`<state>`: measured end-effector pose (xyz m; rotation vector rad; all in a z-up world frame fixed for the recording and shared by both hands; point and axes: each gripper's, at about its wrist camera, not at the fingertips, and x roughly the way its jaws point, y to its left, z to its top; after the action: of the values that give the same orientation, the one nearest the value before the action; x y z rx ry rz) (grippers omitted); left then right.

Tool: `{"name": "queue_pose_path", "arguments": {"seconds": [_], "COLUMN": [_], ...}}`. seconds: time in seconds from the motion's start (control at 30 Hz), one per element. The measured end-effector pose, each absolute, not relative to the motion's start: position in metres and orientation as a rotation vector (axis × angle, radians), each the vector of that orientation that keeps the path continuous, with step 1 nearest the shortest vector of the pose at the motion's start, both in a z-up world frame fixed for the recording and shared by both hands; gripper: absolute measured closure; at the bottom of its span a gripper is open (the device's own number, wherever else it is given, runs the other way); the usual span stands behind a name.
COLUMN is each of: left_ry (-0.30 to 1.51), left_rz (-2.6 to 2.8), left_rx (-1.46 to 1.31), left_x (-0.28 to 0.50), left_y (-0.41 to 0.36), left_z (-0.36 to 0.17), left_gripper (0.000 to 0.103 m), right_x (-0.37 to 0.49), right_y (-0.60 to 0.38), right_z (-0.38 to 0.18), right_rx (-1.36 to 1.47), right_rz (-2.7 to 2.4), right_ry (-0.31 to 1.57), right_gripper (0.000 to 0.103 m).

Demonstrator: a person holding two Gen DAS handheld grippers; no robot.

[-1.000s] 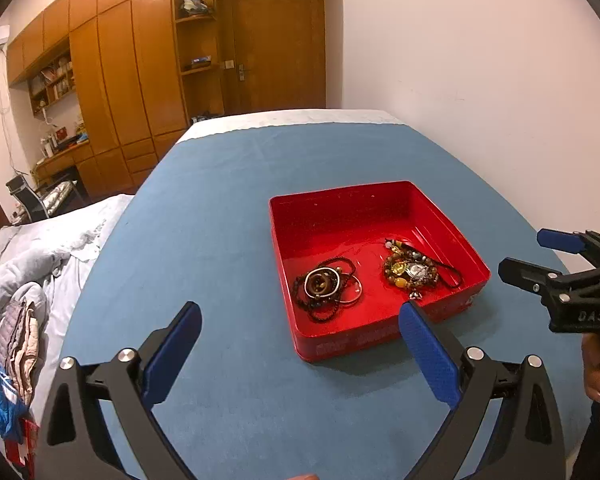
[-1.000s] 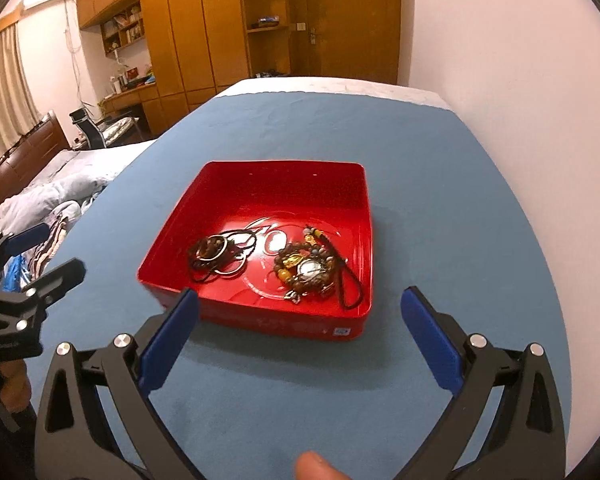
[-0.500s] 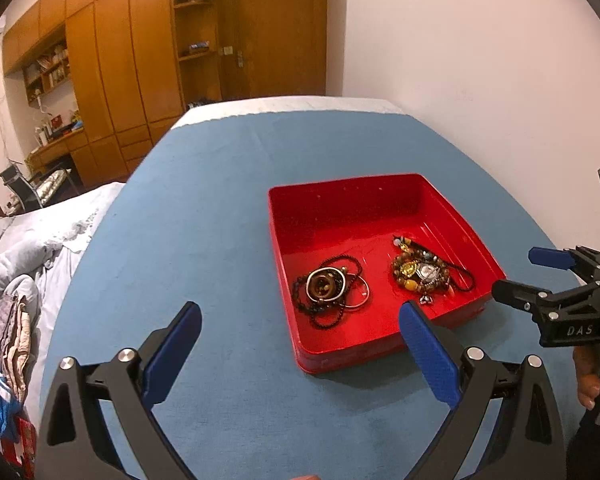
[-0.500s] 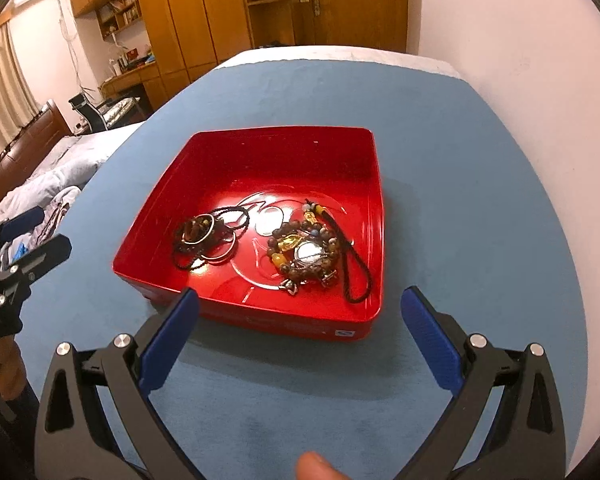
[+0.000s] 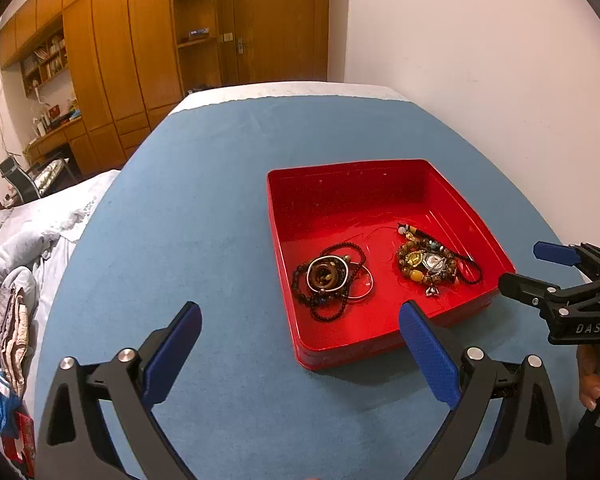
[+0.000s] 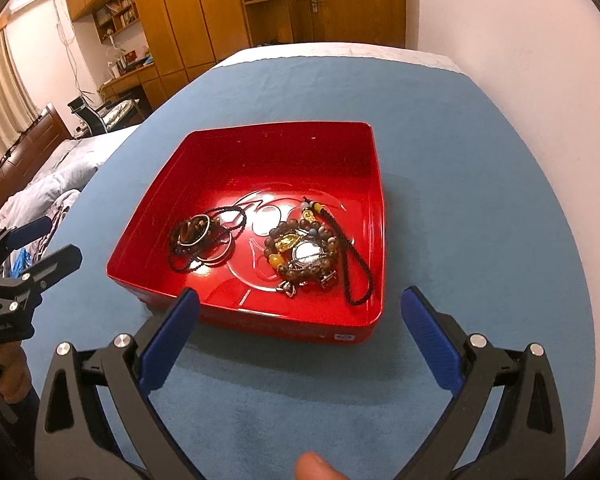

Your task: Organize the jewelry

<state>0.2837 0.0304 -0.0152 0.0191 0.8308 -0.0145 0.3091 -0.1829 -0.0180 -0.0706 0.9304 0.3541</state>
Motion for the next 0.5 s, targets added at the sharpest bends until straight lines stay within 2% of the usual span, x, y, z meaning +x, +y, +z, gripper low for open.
{"name": "queue_pose_path", "arguments": {"seconds": [0.5], "left_ry": [0.833], "left_rz": [-0.021], "left_rx": [0.021], "left_x": [0.2821], "left_y": [0.0284], "left_z": [-0.0148], "left_gripper": [0.004], "right_x": [0.3088], "right_y": [-0.1826], "right_z": [-0.0173], "right_rx": [-0.069], "right_rz": [0.359], "right_ry": [0.932], "right_gripper": [0.003]}}
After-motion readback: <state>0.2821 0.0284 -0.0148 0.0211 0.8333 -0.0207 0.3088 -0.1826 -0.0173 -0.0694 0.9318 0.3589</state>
